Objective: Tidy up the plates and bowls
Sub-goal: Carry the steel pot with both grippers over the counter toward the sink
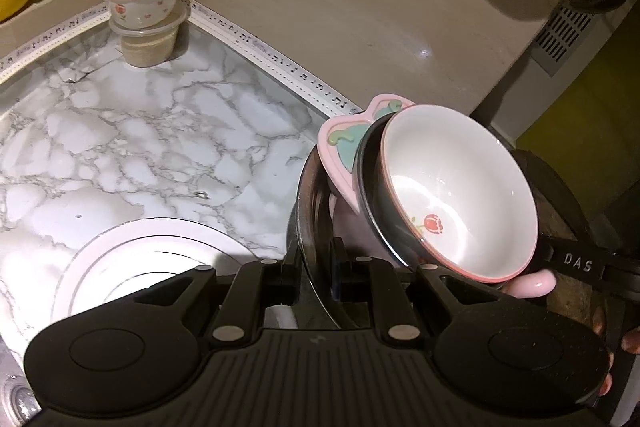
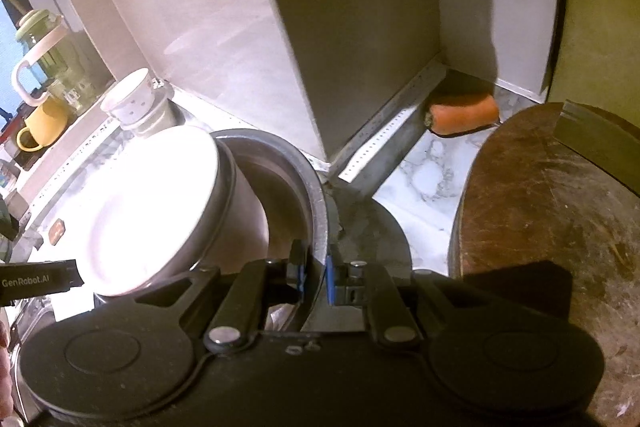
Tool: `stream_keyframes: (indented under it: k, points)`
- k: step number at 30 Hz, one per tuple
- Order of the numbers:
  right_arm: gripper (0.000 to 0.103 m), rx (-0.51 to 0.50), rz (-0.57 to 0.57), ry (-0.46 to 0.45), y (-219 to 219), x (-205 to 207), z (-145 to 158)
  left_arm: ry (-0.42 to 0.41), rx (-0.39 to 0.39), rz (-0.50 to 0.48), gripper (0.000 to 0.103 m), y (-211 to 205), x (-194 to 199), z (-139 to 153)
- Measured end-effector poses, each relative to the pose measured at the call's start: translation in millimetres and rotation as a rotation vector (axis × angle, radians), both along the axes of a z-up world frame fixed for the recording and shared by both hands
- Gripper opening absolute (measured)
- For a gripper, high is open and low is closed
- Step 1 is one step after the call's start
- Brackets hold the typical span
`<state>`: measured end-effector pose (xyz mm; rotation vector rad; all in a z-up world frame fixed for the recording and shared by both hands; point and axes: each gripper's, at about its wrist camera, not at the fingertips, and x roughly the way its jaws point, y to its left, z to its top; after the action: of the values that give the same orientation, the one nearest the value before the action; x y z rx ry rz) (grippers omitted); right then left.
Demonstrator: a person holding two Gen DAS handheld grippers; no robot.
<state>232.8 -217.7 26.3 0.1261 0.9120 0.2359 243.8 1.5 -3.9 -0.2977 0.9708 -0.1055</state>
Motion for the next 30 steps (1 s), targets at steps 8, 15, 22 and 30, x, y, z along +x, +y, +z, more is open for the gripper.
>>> stream_keyframes:
  k: [8,15,22,30]
  points:
    - [0.011,0.003,0.033,-0.008,15.8,1.6,3.9,-0.005,-0.009,0.037,0.013,17.5,-7.3,1.3]
    - [0.011,0.017,0.073,-0.002,34.0,0.8,1.0,-0.020,0.002,0.086,0.013,38.1,-20.7,5.2]
    - [0.012,0.032,0.131,0.016,61.4,-0.8,-5.7,-0.021,0.019,0.144,0.013,65.8,-39.9,5.7]
    - [0.012,0.041,0.195,0.031,94.1,-4.0,-9.6,-0.025,0.032,0.204,0.013,92.6,-63.4,7.0]
